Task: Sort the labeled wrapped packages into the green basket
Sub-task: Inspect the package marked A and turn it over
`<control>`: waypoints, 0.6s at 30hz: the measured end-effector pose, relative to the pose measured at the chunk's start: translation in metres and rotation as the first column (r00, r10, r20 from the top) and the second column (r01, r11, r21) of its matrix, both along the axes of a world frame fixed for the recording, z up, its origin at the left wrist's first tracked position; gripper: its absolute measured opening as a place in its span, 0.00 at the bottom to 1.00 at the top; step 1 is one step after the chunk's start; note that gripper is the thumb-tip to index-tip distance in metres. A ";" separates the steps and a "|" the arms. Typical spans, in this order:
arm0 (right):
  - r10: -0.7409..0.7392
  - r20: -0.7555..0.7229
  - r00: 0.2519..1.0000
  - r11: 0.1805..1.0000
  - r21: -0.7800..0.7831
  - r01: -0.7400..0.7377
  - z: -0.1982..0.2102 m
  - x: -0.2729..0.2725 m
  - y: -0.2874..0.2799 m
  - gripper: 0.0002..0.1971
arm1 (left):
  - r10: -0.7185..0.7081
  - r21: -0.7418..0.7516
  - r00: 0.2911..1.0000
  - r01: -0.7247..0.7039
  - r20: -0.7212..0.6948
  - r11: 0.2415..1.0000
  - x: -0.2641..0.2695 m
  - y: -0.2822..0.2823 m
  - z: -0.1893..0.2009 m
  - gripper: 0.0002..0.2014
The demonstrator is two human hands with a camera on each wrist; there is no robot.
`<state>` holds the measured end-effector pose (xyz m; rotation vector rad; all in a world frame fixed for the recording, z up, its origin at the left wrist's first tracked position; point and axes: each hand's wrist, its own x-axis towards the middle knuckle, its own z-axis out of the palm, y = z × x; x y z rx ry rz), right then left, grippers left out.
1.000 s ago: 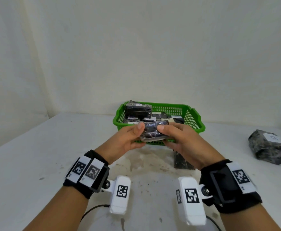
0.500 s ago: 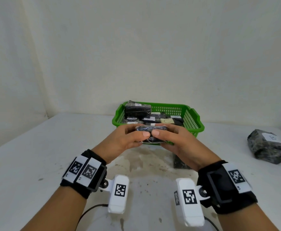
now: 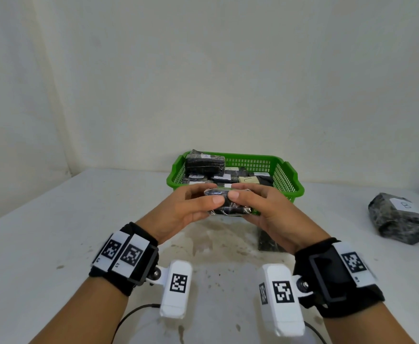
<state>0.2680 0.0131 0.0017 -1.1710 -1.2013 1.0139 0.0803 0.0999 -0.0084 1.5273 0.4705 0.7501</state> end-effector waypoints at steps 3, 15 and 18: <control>-0.021 0.076 0.997 1.000 -0.001 0.022 0.000 -0.001 0.000 0.33 | 0.027 -0.006 1.000 -0.027 -0.007 1.000 0.001 -0.002 0.003 0.34; -0.099 0.011 0.995 0.986 0.138 0.097 -0.005 0.010 0.000 0.25 | -0.077 -0.373 0.983 0.134 0.165 0.918 0.001 -0.004 0.011 0.39; -0.079 -0.082 0.993 0.989 0.119 0.089 -0.001 0.012 -0.003 0.18 | 0.116 -0.244 0.957 -0.050 0.266 0.968 0.009 0.000 0.011 0.26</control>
